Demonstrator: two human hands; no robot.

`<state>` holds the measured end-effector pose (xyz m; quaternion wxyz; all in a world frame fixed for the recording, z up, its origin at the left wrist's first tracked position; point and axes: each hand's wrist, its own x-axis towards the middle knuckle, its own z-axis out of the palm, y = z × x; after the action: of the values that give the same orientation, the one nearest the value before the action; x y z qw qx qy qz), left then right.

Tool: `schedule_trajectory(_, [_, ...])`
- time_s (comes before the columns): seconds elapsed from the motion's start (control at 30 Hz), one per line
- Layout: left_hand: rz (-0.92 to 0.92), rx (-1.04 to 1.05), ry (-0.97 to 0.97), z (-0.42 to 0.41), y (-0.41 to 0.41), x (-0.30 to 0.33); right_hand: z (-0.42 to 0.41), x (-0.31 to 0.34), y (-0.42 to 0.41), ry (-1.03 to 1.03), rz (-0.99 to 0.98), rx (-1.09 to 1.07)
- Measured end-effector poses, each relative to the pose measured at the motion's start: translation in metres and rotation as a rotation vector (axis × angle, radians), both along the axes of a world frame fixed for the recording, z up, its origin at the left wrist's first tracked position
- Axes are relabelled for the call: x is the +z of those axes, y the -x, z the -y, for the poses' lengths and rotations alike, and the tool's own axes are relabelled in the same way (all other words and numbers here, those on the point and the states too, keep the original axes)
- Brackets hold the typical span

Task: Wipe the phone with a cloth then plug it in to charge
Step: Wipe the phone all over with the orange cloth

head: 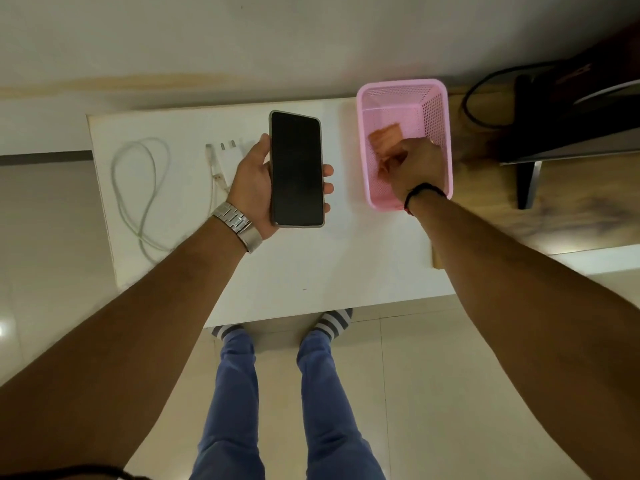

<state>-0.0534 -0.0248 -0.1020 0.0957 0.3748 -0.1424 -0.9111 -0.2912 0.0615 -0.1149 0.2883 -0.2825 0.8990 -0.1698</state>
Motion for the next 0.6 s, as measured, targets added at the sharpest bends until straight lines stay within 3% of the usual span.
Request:
schedule_trajectory(0.1, [0.003, 0.026, -0.020, 0.001, 0.002, 0.004, 0.012, 0.021, -0.004, 0.137, 0.123, -0.206])
schedule_trajectory(0.17, [0.018, 0.046, -0.036, 0.004, 0.003, 0.006, 0.018, 0.044, -0.014, 0.291, 0.197, -0.185])
schedule_trajectory(0.3, [0.066, 0.095, -0.063, 0.008, 0.012, 0.014, 0.025, 0.091, -0.056, 0.502, 0.267, 0.029])
schedule_trajectory(0.4, [0.124, 0.136, -0.049, 0.009, 0.016, 0.024, 0.023, 0.113, -0.089, 0.427, 0.138, 0.289])
schedule_trajectory(0.5, [0.182, 0.129, -0.025, 0.008, 0.016, 0.033, 0.022, 0.121, -0.108, 0.281, -0.116, 0.649])
schedule_trajectory(0.6, [0.207, 0.127, 0.005, 0.009, 0.012, 0.041, 0.024, 0.130, -0.111, 0.265, -0.193, 0.782])
